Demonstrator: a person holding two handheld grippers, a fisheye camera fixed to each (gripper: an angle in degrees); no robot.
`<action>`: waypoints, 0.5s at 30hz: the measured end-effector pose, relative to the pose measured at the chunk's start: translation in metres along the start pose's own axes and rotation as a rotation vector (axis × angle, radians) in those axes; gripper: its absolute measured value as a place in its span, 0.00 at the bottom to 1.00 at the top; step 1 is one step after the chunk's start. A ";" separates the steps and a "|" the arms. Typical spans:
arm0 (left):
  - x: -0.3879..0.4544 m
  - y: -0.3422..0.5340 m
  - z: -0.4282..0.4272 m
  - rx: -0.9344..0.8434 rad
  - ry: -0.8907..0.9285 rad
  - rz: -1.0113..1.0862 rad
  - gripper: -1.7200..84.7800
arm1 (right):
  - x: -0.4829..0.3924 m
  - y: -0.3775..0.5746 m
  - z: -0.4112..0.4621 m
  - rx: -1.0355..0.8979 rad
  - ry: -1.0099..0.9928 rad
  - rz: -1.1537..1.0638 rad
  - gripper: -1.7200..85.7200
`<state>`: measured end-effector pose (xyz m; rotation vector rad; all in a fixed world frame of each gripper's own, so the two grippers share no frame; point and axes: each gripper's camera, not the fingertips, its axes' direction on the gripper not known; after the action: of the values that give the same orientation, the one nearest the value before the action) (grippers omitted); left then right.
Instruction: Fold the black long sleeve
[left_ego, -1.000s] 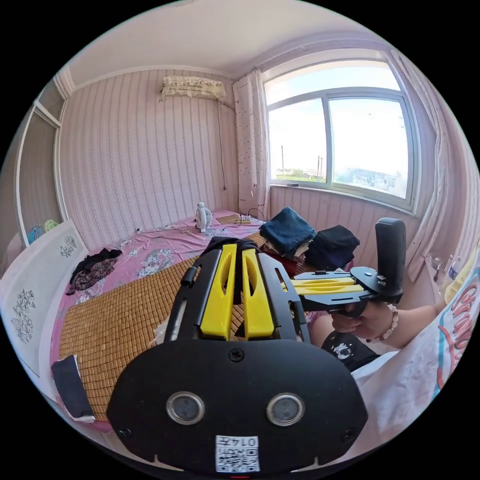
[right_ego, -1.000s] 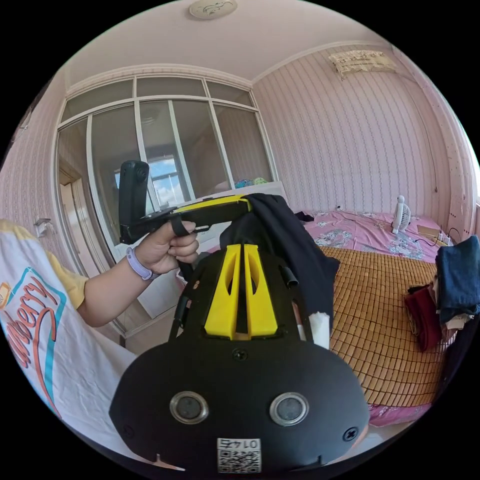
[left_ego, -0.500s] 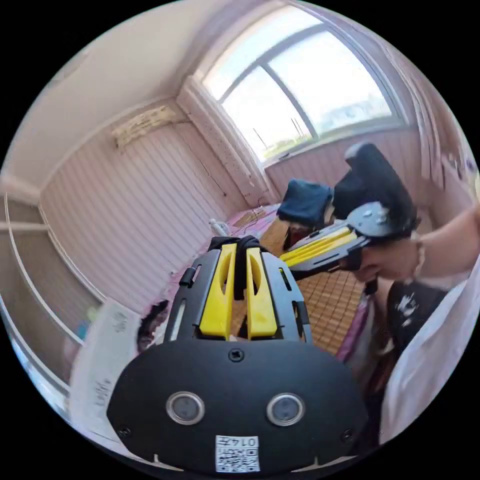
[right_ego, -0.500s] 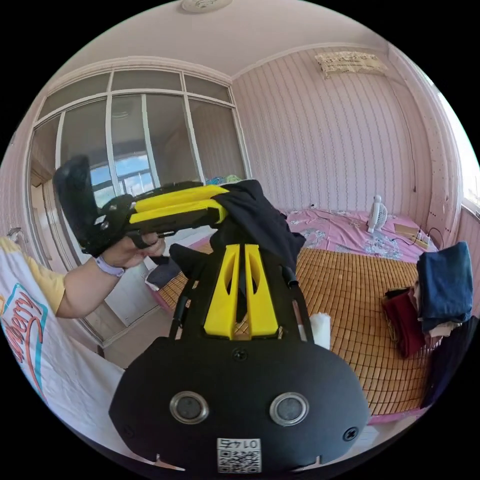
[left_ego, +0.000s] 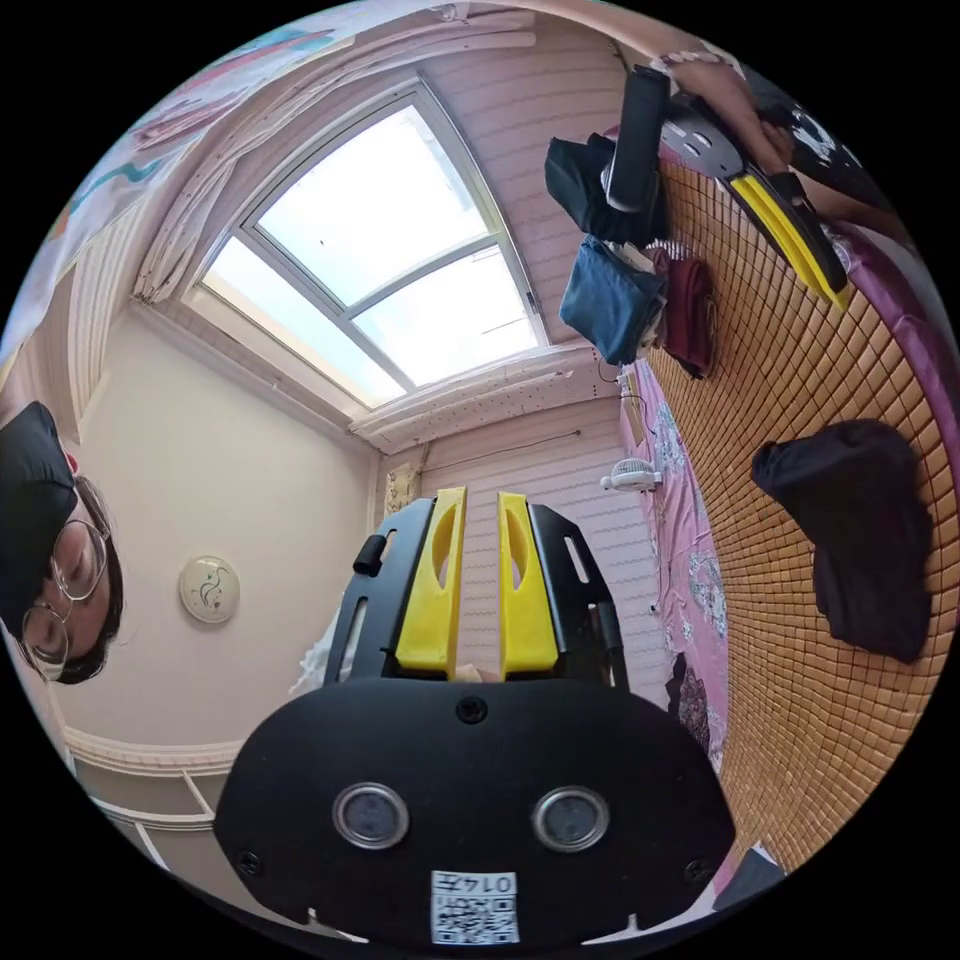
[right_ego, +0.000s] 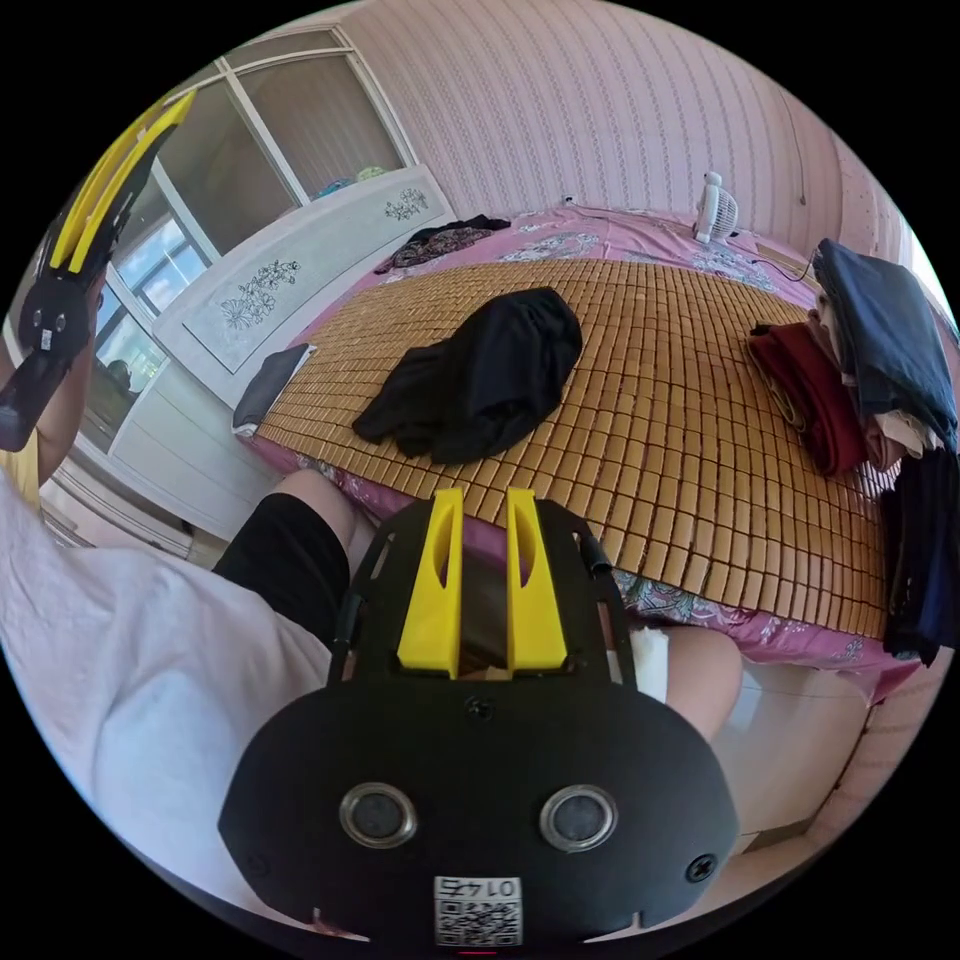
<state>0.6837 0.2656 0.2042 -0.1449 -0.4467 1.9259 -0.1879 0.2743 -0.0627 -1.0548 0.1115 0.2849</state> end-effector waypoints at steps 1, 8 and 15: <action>0.003 0.001 -0.002 0.004 -0.003 -0.008 0.09 | 0.001 -0.002 0.005 -0.002 0.005 -0.005 0.11; 0.052 0.045 0.002 -0.105 0.086 -0.138 0.09 | 0.015 -0.028 0.062 -0.059 0.043 -0.054 0.14; 0.150 0.213 0.059 -0.759 0.797 -0.999 0.11 | 0.068 -0.046 0.111 -0.086 -0.018 0.116 0.15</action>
<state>0.4216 0.3187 0.1951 -0.9441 -0.5297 0.5585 -0.1150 0.3617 0.0147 -1.1327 0.1458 0.4071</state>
